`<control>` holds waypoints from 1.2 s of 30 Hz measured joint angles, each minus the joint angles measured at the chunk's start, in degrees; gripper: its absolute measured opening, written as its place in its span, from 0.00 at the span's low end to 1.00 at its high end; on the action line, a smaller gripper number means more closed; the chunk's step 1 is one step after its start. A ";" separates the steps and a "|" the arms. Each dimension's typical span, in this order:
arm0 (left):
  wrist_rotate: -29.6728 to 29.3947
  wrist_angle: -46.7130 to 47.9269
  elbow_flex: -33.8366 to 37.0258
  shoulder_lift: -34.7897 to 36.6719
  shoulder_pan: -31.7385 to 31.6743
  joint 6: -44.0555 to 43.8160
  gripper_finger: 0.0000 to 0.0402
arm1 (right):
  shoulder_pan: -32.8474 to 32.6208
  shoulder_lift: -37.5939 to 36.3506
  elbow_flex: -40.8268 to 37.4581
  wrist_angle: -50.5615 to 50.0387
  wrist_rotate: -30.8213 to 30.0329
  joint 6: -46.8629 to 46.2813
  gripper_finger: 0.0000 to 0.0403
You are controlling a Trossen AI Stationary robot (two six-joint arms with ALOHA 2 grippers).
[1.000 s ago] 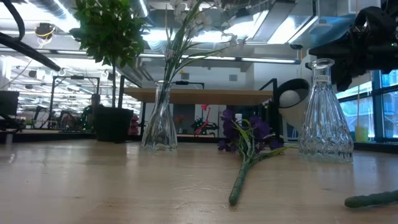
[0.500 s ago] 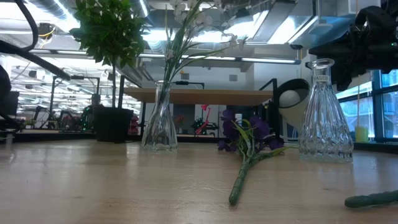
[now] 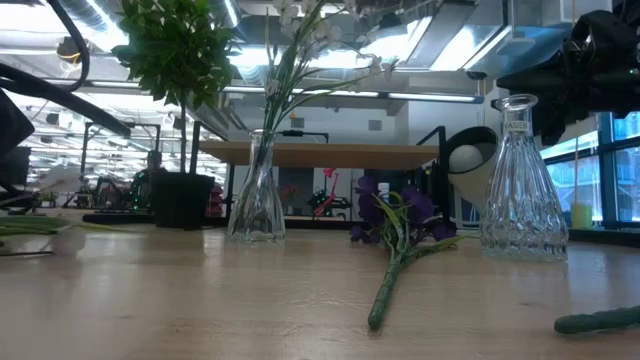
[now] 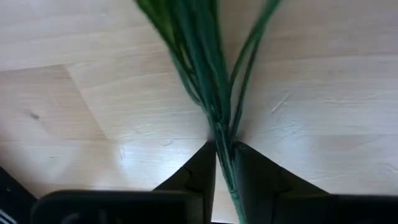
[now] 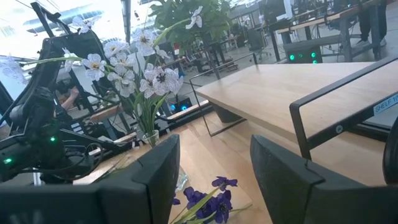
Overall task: Pick and place flowers into a vace then onto a shelf
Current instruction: Put the white flowers into the left transparent vase
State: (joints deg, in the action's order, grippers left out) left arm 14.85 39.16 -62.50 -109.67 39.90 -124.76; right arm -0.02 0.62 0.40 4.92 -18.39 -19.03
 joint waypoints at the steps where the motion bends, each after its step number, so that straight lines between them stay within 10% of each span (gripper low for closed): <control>1: 0.00 0.03 -0.01 0.00 0.00 -0.22 0.13 | -0.01 0.00 0.00 -0.01 0.00 0.02 0.49; 20: -2.89 1.81 0.24 2.33 0.27 1.83 0.01 | -0.01 0.00 0.00 -0.01 0.00 0.02 0.49; 36: -46.92 10.96 0.46 16.08 3.39 0.84 0.01 | -0.01 0.00 0.00 0.28 0.00 -0.13 0.49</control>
State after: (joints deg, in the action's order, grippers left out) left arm -32.07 50.12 -62.04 -93.59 43.29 -123.92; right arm -0.03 0.62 0.40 5.19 -18.39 -19.16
